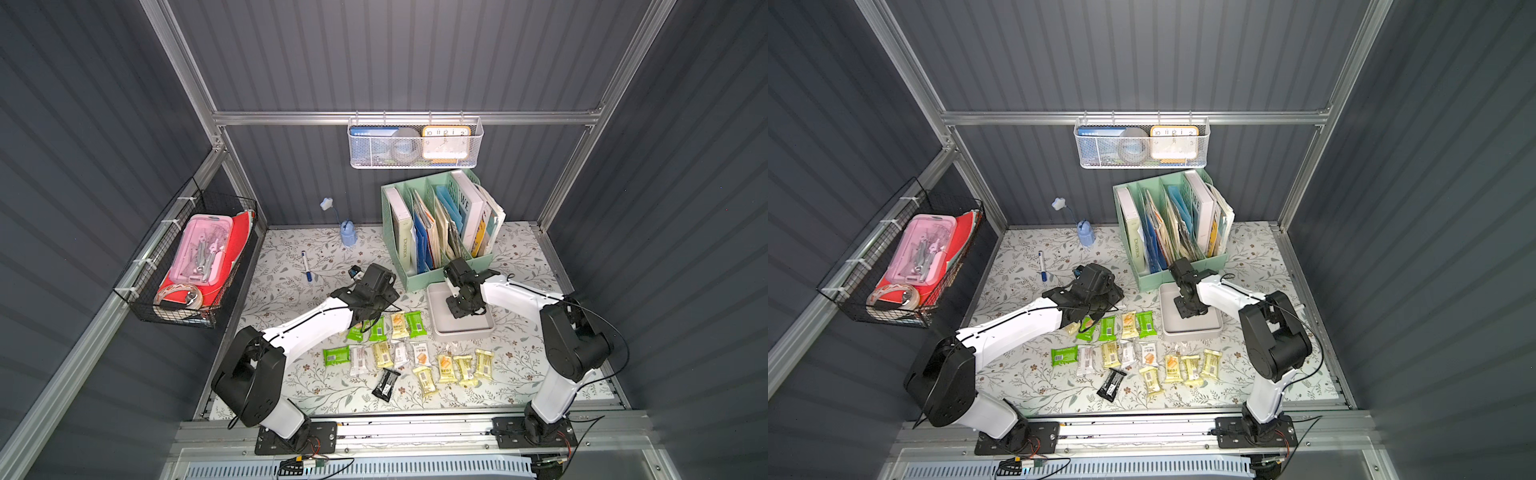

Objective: Take the cookies out of the storage box
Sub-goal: Pick up the cookie from the storage box.

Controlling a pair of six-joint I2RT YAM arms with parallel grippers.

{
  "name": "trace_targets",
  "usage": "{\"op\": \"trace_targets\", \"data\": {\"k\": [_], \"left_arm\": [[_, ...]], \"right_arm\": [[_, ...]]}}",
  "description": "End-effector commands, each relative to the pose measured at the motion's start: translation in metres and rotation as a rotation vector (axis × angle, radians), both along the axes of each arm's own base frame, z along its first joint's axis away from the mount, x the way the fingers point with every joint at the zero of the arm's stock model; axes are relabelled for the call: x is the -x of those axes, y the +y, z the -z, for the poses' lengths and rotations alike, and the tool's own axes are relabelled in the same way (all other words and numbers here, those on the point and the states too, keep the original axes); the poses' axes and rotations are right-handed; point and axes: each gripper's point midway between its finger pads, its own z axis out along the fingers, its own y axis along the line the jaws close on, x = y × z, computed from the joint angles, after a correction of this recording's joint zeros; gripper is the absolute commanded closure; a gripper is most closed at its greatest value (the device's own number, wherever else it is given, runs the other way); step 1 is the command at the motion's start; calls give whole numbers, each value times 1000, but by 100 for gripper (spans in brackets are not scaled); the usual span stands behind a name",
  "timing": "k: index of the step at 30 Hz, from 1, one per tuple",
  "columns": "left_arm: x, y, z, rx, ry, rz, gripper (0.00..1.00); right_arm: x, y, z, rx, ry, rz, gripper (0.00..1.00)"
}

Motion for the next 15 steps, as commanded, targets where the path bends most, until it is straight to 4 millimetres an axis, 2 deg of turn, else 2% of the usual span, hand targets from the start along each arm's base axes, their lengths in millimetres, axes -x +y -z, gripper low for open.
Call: {"op": "trace_targets", "data": {"k": [1,8,15], "left_arm": [[4,7,2,-16,16,-18,38],[4,8,1,-18,15,-21,38],[5,10,-3,-19,10,-26,38]], "right_arm": [[-2,-8,5,61,1,6,73],[-6,-7,11,70,10,10,72],[-5,-6,0,50,-10,11,81]]}}
